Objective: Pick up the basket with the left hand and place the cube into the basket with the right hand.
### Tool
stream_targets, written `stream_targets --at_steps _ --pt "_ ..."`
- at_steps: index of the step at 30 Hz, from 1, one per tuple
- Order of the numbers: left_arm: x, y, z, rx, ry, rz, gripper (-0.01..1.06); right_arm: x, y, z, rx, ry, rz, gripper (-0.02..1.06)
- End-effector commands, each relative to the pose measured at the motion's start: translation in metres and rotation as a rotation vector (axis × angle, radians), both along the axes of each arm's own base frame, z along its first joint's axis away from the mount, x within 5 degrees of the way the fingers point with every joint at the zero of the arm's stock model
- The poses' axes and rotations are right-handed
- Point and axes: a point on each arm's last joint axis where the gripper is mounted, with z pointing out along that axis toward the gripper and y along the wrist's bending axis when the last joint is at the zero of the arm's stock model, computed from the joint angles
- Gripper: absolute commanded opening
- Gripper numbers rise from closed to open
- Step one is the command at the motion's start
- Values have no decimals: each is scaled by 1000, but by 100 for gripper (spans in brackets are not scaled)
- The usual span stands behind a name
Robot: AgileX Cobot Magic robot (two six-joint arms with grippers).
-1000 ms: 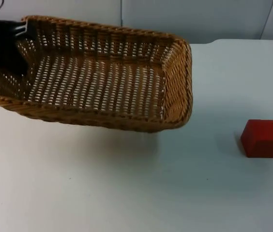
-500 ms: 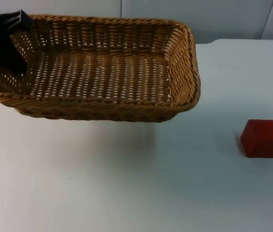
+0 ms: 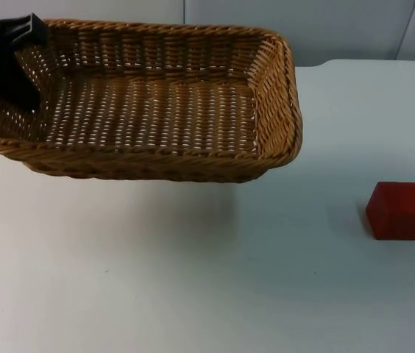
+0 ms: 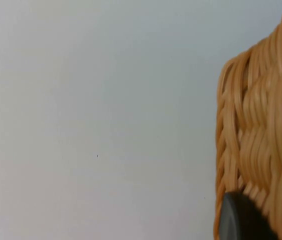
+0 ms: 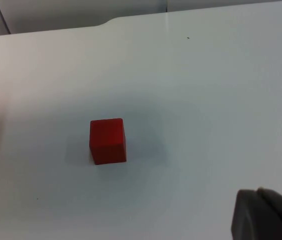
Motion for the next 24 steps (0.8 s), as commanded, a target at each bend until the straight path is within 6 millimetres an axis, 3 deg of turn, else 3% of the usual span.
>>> stream_targets --at_steps 1,24 --pt "1 1 7 -23 -26 41 0 0 0 -1 0 -5 3 0" --pt "2 2 7 -17 -36 50 0 0 0 -1 0 -5 3 0"
